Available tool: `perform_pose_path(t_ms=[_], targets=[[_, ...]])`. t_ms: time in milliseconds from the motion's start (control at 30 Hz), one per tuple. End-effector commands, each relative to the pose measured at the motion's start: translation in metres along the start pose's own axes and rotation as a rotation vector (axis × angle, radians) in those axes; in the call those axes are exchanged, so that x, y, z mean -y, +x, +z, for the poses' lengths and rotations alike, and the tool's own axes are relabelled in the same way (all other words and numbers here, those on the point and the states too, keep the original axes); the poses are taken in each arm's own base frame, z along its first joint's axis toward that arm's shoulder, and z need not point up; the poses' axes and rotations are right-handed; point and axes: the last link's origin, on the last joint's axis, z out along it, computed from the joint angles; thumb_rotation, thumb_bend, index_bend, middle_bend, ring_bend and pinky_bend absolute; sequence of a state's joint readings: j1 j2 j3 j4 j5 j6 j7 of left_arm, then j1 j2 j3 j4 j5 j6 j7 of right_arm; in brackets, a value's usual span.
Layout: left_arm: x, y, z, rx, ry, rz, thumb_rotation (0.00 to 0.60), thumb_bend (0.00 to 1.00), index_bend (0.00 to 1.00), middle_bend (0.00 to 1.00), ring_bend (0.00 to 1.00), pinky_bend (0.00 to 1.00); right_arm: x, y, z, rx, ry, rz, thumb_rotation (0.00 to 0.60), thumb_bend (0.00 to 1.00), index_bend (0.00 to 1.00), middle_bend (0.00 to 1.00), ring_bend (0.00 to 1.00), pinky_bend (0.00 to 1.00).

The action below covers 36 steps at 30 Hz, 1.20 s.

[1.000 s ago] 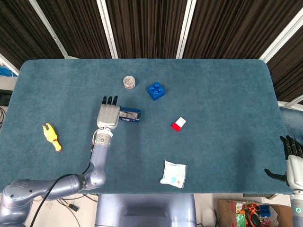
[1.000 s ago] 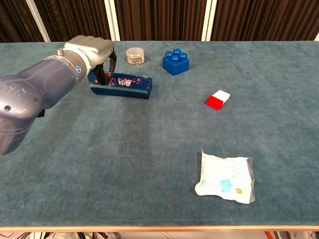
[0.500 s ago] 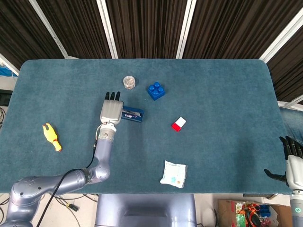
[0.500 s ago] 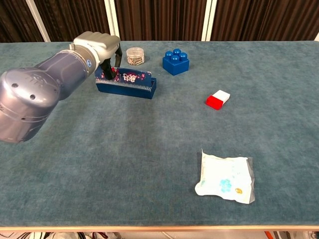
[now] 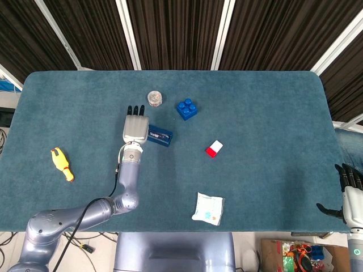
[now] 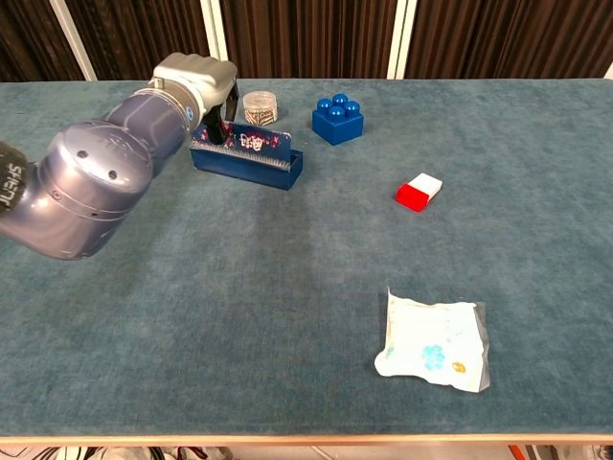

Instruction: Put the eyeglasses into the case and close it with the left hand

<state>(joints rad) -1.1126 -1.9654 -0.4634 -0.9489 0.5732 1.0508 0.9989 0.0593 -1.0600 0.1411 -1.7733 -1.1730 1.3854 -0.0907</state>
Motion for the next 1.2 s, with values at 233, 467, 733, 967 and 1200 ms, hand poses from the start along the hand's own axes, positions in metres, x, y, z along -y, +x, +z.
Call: perform_pose_path(t_ms=[233, 467, 733, 967, 1200], targets=[[-0.009, -0.001, 0.004, -0.005, 0.008, 0.026, 0.6, 0.47, 0.58, 0.09, 0.07, 0.09, 0.0, 0.0, 0.0, 0.003, -0.001, 0.001, 0.6, 0.12, 0.08, 0.0, 0.09, 0.22], [-0.013, -0.006, 0.01, 0.005, 0.025, 0.035, 0.6, 0.47, 0.55, 0.09, 0.07, 0.09, 0.0, 0.0, 0.0, 0.003, -0.006, 0.002, 0.6, 0.12, 0.08, 0.0, 0.09, 0.22], [-0.018, -0.015, 0.015, 0.02, 0.033, 0.032, 0.6, 0.47, 0.51, 0.09, 0.07, 0.09, 0.0, 0.001, 0.0, 0.008, -0.006, 0.006, 0.6, 0.12, 0.08, 0.0, 0.09, 0.22], [-0.023, -0.019, 0.018, 0.022, 0.04, 0.018, 0.6, 0.47, 0.49, 0.09, 0.07, 0.09, 0.0, 0.001, -0.001, 0.012, -0.008, 0.007, 0.6, 0.12, 0.08, 0.0, 0.09, 0.22], [-0.026, -0.019, 0.021, 0.01, 0.045, 0.012, 0.6, 0.47, 0.49, 0.09, 0.07, 0.09, 0.0, 0.0, -0.001, 0.019, -0.011, 0.01, 0.6, 0.12, 0.09, 0.0, 0.09, 0.22]])
